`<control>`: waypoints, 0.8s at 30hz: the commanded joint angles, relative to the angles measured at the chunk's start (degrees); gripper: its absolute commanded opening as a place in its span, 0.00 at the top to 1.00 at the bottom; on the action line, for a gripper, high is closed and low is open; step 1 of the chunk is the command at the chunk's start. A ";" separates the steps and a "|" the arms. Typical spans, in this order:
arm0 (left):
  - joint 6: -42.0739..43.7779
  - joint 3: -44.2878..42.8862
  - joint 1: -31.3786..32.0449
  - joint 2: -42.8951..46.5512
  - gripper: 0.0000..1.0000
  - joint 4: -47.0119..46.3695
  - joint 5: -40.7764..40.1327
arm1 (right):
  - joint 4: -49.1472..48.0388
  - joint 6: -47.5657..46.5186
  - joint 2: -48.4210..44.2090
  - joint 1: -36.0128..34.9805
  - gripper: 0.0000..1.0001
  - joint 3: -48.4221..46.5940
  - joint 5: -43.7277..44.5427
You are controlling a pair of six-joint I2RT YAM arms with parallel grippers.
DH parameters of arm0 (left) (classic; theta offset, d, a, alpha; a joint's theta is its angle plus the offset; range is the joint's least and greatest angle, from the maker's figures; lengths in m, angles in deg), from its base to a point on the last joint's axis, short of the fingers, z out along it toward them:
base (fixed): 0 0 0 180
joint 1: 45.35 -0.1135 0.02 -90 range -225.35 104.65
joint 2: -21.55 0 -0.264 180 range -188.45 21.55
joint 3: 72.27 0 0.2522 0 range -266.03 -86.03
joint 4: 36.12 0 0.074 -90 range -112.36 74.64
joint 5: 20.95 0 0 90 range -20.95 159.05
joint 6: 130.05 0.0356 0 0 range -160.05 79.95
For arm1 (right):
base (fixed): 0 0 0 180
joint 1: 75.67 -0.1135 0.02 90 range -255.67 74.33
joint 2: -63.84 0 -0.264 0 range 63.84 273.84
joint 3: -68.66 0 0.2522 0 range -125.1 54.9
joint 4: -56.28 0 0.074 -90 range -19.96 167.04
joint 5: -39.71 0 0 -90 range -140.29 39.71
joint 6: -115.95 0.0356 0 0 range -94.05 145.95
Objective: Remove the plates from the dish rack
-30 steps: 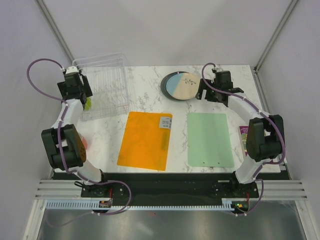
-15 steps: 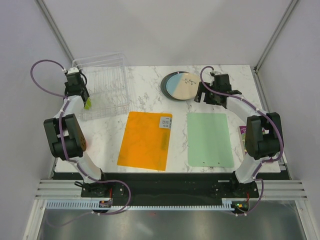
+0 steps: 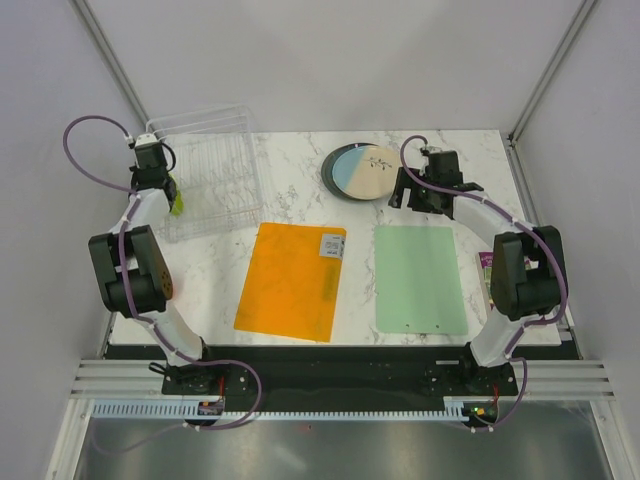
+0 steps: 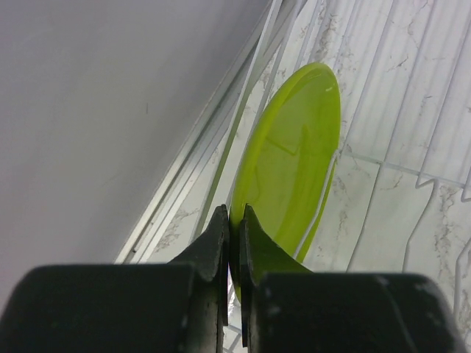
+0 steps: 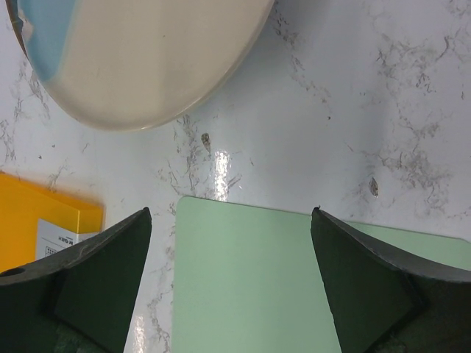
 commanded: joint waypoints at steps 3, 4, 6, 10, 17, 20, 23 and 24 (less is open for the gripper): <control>9.33 -5.40 5.44 7.06 0.98 -6.81 -12.65 | 0.13 -0.07 -5.73 0.20 0.04 0.41 1.94; 10.93 -5.76 6.24 7.94 0.98 -8.73 -13.63 | 0.74 -0.33 -6.18 0.12 0.04 0.33 2.73; 16.53 -6.20 8.69 9.53 0.98 -11.38 -16.79 | 1.53 -0.51 -7.49 0.20 0.04 0.06 3.61; 22.19 -6.73 12.22 14.26 0.98 -12.80 -19.88 | 3.64 -0.25 -10.13 0.11 0.04 -0.55 4.06; 2.71 -2.00 16.18 30.94 0.98 5.65 3.45 | 3.91 1.51 -15.85 -1.20 0.04 -3.18 -2.61; -9.07 1.95 16.18 36.76 0.98 8.47 18.84 | 1.81 3.09 -16.73 -2.96 0.04 -3.37 -7.88; -17.86 5.30 16.18 38.27 0.98 8.21 31.42 | -7.23 9.49 -19.45 -4.72 0.04 1.18 -12.54; -20.32 6.27 16.18 38.71 0.98 7.52 35.88 | -9.87 12.90 -20.50 -5.15 0.04 2.25 -14.12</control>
